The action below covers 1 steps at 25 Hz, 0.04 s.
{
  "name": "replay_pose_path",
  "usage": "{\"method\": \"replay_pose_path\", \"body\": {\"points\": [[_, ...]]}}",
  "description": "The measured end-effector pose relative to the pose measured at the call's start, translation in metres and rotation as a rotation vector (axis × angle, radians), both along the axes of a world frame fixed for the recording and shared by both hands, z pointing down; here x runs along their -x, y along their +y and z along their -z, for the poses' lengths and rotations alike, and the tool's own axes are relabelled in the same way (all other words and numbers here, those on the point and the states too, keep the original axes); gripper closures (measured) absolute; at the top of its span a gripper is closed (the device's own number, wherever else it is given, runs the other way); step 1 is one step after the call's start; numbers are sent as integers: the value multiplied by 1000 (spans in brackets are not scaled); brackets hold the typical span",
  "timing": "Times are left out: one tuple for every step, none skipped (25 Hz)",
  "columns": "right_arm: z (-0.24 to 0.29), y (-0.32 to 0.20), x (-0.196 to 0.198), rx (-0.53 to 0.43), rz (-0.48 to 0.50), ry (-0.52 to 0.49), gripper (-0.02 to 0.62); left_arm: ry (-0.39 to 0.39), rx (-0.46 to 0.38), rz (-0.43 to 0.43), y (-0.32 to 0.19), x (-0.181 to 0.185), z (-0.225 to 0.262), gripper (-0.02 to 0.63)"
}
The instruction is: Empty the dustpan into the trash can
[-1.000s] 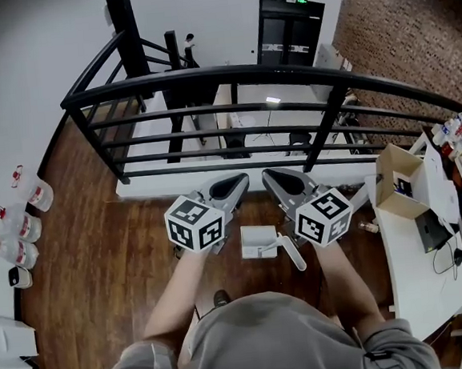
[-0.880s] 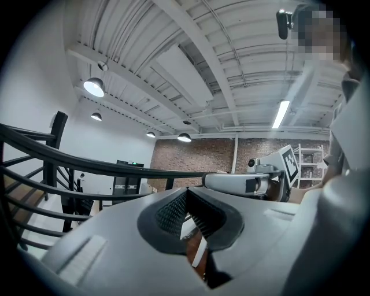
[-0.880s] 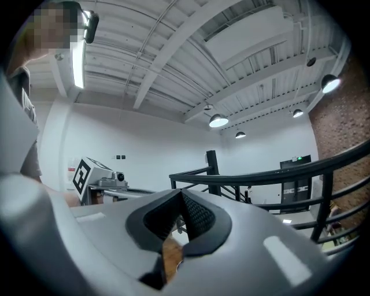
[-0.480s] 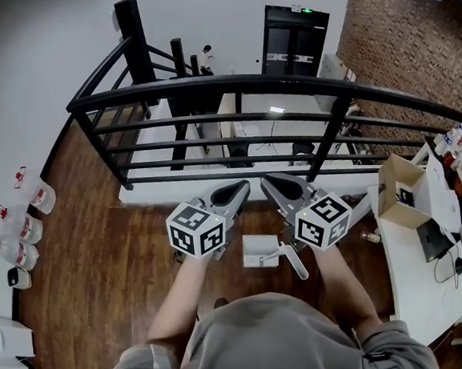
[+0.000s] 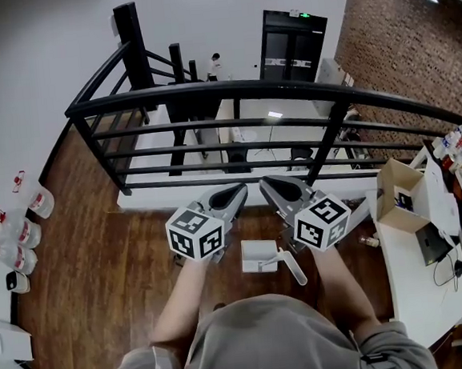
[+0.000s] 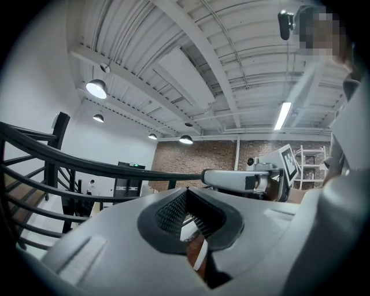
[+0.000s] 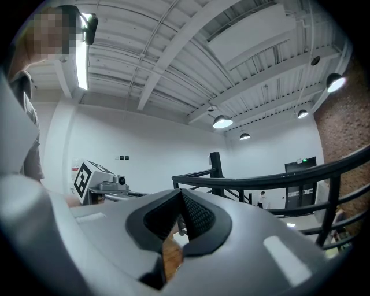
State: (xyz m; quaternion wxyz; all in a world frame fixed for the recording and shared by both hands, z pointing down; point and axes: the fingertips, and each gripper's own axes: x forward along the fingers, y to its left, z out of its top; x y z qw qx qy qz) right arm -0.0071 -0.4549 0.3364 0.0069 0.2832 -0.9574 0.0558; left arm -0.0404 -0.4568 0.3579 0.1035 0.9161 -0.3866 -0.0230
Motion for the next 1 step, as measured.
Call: {"method": "replay_pose_path", "body": {"points": [[0, -1, 0, 0, -1, 0, 595, 3, 0, 0, 0, 0, 0, 601]]}}
